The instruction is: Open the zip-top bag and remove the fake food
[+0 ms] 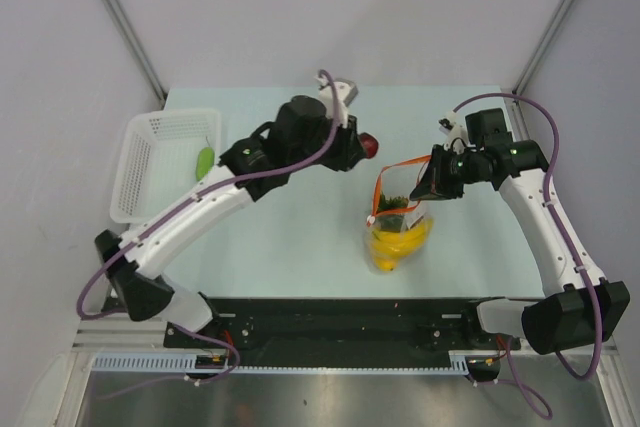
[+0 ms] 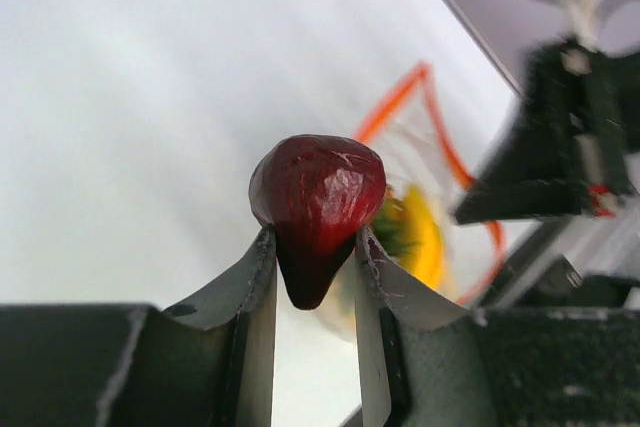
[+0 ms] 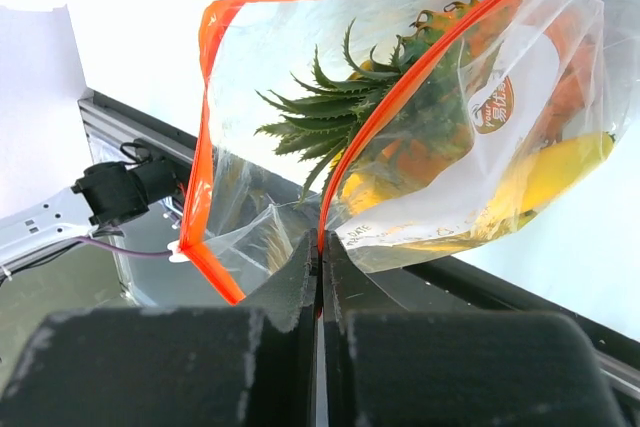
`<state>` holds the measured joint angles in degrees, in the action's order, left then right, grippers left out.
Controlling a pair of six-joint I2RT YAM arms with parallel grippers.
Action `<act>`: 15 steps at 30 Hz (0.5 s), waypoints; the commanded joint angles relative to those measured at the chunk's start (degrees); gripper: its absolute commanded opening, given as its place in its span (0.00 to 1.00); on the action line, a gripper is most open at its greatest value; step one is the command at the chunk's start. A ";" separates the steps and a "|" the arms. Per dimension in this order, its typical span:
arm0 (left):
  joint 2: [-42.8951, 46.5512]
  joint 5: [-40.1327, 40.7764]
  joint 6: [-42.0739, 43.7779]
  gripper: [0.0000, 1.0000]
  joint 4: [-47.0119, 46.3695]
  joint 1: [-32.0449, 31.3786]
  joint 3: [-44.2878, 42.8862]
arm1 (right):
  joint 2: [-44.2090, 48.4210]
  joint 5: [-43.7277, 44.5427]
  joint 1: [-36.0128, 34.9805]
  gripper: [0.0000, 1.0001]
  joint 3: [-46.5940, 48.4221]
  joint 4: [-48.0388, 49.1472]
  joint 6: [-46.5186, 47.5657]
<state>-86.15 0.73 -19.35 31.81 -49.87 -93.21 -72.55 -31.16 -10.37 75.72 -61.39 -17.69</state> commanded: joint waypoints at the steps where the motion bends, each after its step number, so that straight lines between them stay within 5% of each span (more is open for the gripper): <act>1: 8.44 11.81 -0.77 0.00 0.35 7.73 5.04 | 0.92 0.05 0.09 0.00 -0.14 0.83 1.17; 6: 17.05 20.53 -6.65 0.01 3.34 21.19 16.37 | 0.13 -0.57 -0.79 0.00 0.48 0.83 1.17; 10: 23.29 20.28 -10.08 0.06 2.99 38.12 26.13 | -0.22 -0.75 -1.32 0.00 0.48 0.83 1.34; 15: 24.19 16.67 -11.67 0.06 3.08 51.60 33.35 | -0.13 -0.84 -1.76 0.00 0.30 0.48 1.52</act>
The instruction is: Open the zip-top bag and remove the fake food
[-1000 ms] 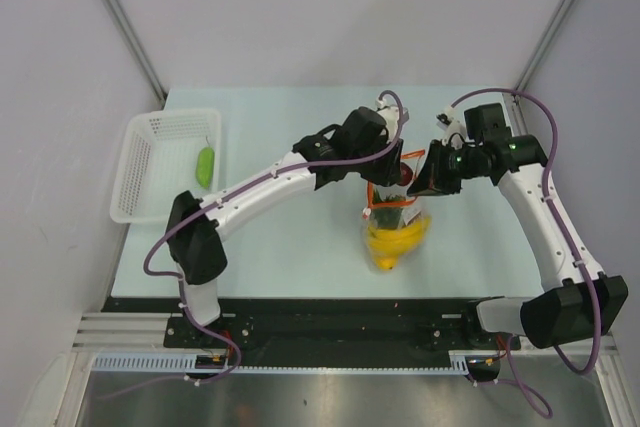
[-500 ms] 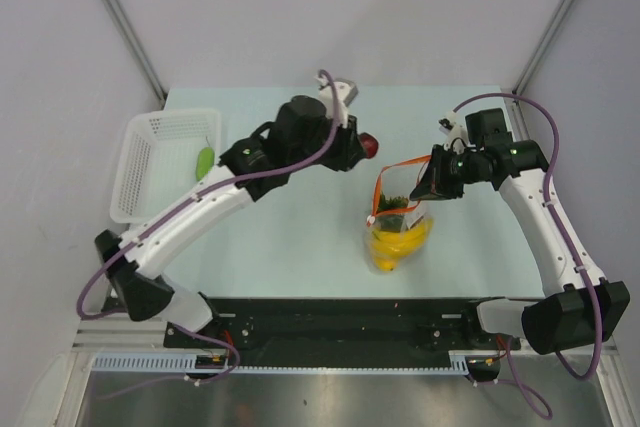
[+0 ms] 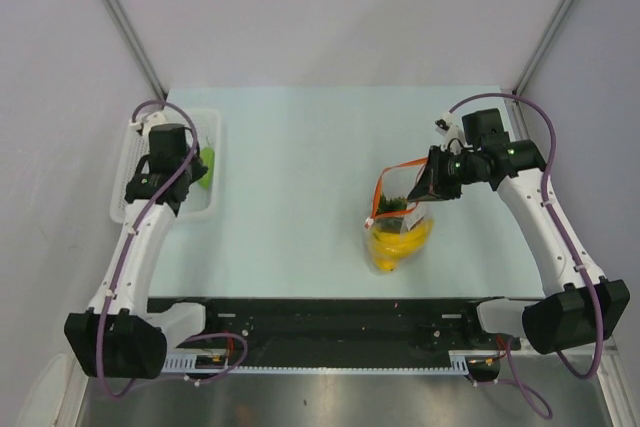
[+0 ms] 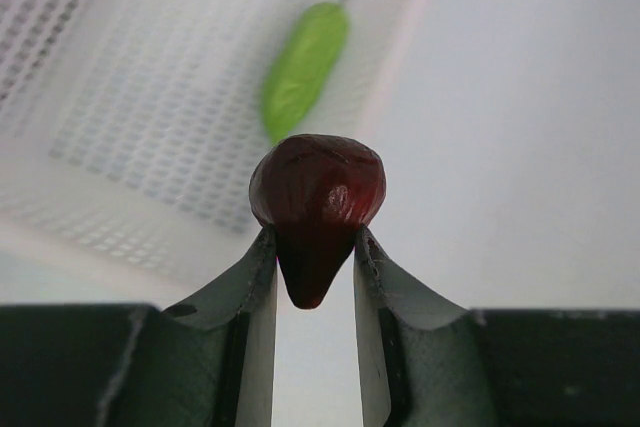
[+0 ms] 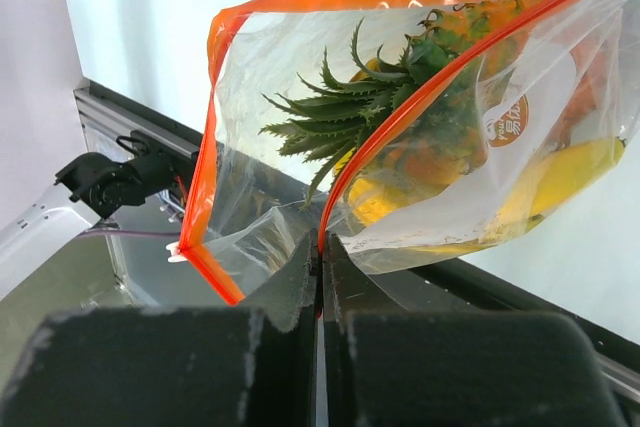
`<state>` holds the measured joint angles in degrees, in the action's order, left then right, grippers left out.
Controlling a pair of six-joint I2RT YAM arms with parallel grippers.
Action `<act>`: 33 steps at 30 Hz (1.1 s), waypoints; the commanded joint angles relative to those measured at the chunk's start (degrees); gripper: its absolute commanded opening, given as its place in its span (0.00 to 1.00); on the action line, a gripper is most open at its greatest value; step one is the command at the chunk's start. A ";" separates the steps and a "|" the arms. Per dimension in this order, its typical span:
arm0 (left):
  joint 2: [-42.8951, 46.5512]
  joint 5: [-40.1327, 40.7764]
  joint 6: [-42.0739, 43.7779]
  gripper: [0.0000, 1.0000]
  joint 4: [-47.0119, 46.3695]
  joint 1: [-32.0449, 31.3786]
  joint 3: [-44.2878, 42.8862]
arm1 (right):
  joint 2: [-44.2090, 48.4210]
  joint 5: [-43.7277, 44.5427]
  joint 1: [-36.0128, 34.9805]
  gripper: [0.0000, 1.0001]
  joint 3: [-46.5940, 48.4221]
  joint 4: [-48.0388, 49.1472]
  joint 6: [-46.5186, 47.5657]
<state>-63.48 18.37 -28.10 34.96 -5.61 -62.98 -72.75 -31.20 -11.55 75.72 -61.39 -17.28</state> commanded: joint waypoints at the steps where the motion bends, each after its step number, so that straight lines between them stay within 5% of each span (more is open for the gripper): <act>1: 1.17 -1.23 -2.84 0.06 0.28 8.32 3.65 | -0.02 -0.79 -0.66 0.00 0.22 0.48 1.11; 16: -16.05 -4.92 0.06 0.08 7.57 10.79 1.81 | 0.86 -0.35 -0.75 0.00 -0.14 0.56 1.19; 19: -17.46 -5.45 0.94 0.20 7.49 10.88 2.60 | 1.03 -0.35 -0.75 0.00 -0.14 0.65 1.11; 20: -17.64 -5.62 1.20 0.32 7.40 10.79 2.69 | 1.12 -0.44 -0.75 0.00 -0.05 0.65 1.19; 26: -15.88 -6.07 1.82 0.73 6.79 10.88 1.81 | 1.12 -0.53 -0.93 0.00 -0.40 0.65 1.02; 33: -11.23 -12.20 0.68 0.75 7.41 9.92 -0.30 | 1.21 -0.70 -1.37 0.00 -0.14 0.48 0.93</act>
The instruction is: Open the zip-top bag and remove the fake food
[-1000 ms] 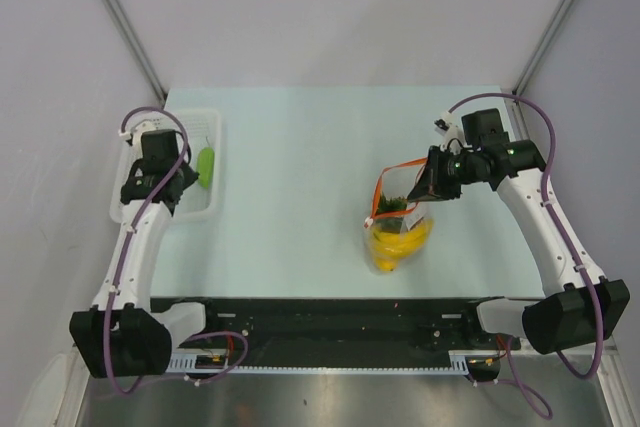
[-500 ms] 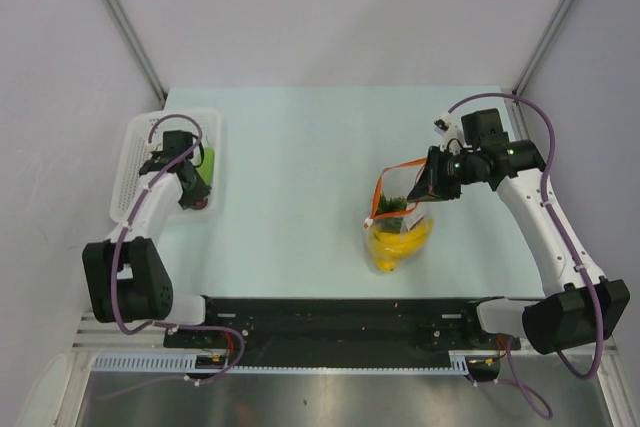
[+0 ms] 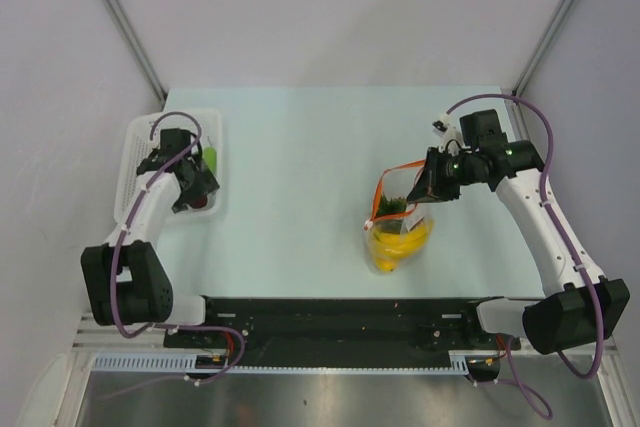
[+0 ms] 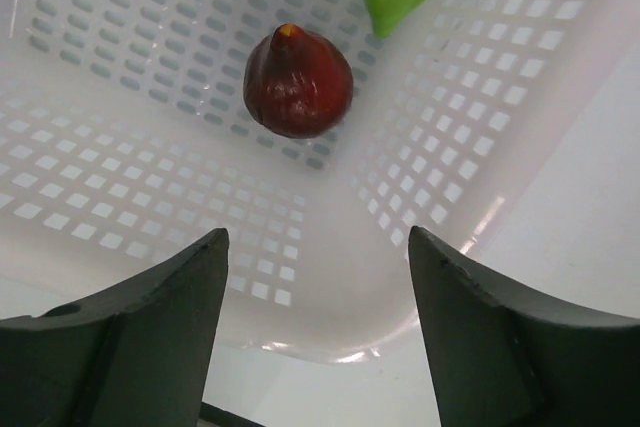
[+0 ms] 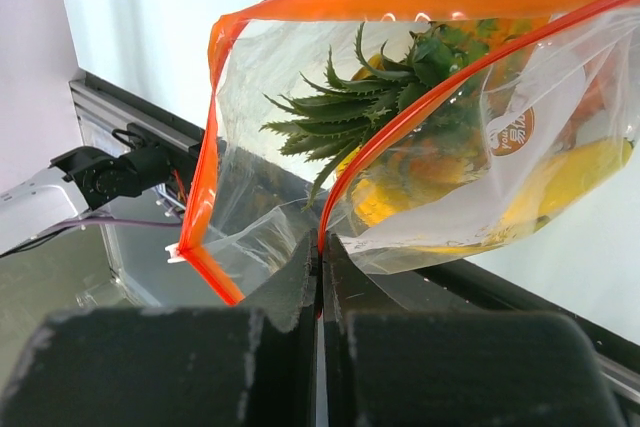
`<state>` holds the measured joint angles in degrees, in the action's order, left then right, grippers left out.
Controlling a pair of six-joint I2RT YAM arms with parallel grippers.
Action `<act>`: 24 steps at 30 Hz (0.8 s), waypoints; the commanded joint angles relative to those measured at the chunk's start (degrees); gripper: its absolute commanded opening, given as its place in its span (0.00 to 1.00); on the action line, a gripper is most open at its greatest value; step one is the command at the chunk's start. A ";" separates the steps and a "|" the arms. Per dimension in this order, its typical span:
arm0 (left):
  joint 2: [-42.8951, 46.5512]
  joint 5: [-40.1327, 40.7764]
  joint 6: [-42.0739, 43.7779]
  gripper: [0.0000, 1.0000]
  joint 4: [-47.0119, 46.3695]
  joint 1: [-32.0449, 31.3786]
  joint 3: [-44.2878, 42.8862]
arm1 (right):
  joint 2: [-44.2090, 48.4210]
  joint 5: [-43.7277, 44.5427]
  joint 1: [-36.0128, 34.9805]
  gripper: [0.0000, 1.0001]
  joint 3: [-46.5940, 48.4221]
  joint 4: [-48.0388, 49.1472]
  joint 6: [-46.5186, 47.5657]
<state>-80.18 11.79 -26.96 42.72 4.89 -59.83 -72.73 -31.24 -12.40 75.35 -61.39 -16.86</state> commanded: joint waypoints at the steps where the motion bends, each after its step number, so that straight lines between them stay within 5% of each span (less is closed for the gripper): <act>1: 6.78 -7.12 -1.24 0.73 -1.14 -1.19 -3.45 | 1.10 -0.66 -0.60 0.00 0.23 0.56 0.43; 7: 12.16 -16.00 -6.43 0.65 -10.72 -13.22 -6.16 | 0.75 -0.84 -1.13 0.00 0.58 0.65 0.34; 14: 5.22 -26.56 -8.02 0.59 -25.04 -35.77 -16.26 | 1.01 -0.57 -1.40 0.00 0.85 0.65 0.08; 19: -4.60 -26.56 0.66 0.40 -24.97 -50.20 -27.67 | 1.53 -0.31 -1.48 0.00 1.64 0.39 -0.45; 24: -13.67 -25.06 7.87 0.29 -15.93 -56.47 -38.85 | 2.50 -0.05 -1.40 0.00 2.17 -0.14 -0.63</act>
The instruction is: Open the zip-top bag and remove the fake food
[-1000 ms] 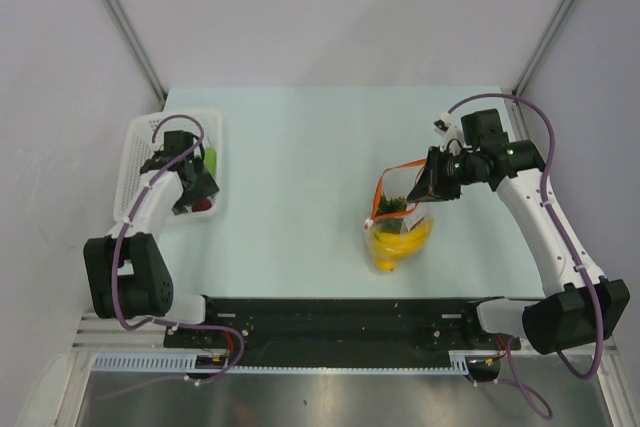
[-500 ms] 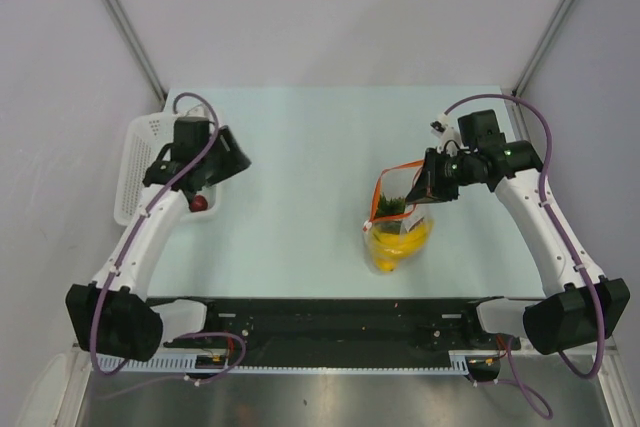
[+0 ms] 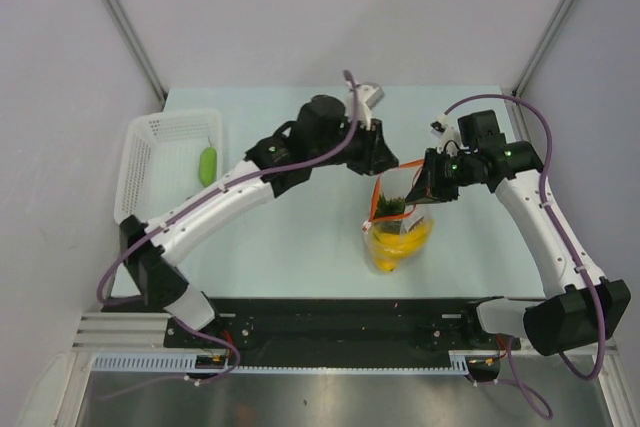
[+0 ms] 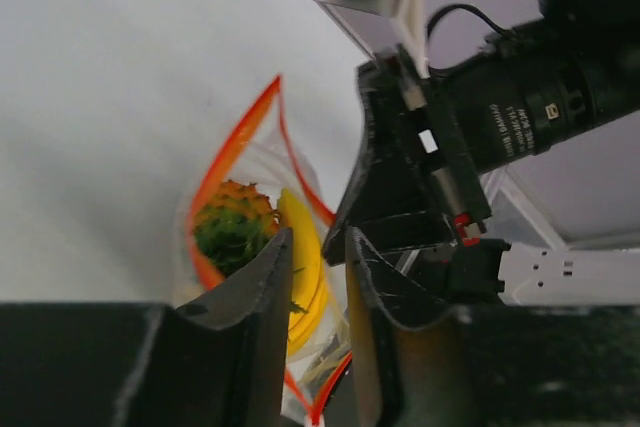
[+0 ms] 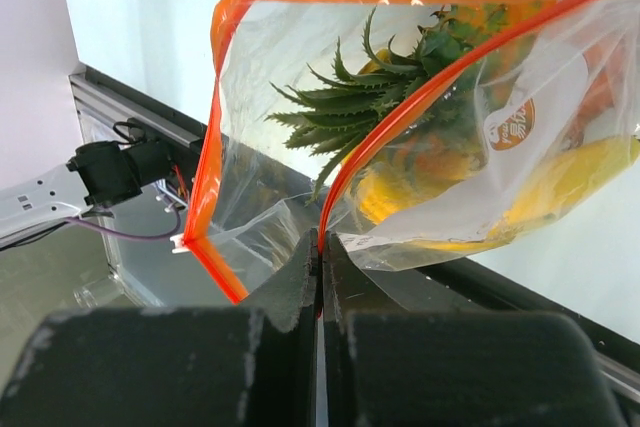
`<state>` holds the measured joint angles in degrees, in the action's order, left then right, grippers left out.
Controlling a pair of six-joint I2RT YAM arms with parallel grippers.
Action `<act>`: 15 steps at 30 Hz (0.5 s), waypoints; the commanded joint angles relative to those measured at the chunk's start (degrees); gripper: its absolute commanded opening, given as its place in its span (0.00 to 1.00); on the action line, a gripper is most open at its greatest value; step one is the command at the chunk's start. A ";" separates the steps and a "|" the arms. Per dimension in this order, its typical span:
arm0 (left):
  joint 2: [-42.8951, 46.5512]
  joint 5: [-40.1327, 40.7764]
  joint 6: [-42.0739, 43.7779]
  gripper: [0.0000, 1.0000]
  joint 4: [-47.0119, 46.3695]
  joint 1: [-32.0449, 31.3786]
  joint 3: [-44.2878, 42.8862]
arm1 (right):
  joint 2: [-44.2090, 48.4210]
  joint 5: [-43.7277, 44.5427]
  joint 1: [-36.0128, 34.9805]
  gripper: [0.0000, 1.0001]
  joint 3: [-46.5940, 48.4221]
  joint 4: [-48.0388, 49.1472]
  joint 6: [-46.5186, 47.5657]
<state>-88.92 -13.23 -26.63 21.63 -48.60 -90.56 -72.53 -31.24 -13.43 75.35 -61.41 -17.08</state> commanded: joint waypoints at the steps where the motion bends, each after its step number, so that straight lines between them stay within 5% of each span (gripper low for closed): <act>1: -6.16 0.05 8.00 0.26 6.48 -4.12 -11.10 | 2.66 0.04 -0.45 0.00 2.08 -0.20 -0.50; 15: -15.58 11.39 12.74 0.22 20.91 -9.41 -17.63 | 6.70 0.83 -0.28 0.00 -0.03 -0.64 -1.55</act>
<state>-104.92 -6.04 -15.81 39.66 -57.47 -106.72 -67.90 -30.24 -13.45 75.35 -62.26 -18.02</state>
